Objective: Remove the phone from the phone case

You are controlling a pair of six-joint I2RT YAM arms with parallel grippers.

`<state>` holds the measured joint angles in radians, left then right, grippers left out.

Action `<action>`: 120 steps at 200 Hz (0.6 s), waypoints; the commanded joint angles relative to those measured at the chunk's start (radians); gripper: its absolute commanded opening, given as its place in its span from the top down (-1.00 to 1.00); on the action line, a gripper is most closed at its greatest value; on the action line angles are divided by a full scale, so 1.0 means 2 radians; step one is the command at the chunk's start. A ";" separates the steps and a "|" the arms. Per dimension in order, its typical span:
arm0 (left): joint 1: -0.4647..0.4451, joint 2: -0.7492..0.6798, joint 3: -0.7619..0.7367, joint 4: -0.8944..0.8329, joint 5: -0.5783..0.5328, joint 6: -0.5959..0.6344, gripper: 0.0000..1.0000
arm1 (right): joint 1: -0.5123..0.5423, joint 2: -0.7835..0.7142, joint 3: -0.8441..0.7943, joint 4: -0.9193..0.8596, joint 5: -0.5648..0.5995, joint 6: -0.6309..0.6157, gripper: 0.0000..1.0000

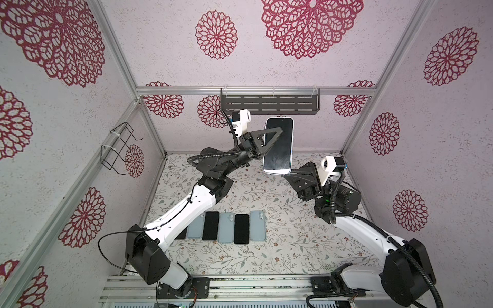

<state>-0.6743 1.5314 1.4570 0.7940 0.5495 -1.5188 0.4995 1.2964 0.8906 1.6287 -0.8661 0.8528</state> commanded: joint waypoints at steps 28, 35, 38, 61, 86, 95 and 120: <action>-0.055 -0.022 0.005 -0.012 0.060 0.023 1.00 | -0.007 0.000 -0.001 -0.081 0.114 0.003 0.99; -0.056 -0.023 0.007 -0.014 0.061 0.026 1.00 | -0.008 -0.002 -0.003 -0.086 0.119 0.002 0.98; -0.057 -0.023 0.008 -0.015 0.062 0.028 1.00 | -0.007 -0.002 -0.002 -0.087 0.120 0.002 0.98; -0.059 -0.026 0.011 -0.024 0.063 0.035 1.00 | -0.007 -0.005 0.001 -0.106 0.121 0.000 0.98; -0.062 -0.026 0.012 -0.023 0.063 0.034 1.00 | -0.008 -0.007 0.005 -0.136 0.128 -0.007 0.97; -0.062 -0.025 0.015 -0.024 0.065 0.034 1.00 | -0.008 -0.008 0.006 -0.150 0.131 -0.010 0.97; -0.065 -0.025 0.016 -0.022 0.066 0.036 1.00 | -0.008 -0.010 0.011 -0.178 0.140 -0.017 0.97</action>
<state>-0.6949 1.5127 1.4731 0.7609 0.4946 -1.4403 0.5030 1.2438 0.8738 1.5154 -0.8066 0.8455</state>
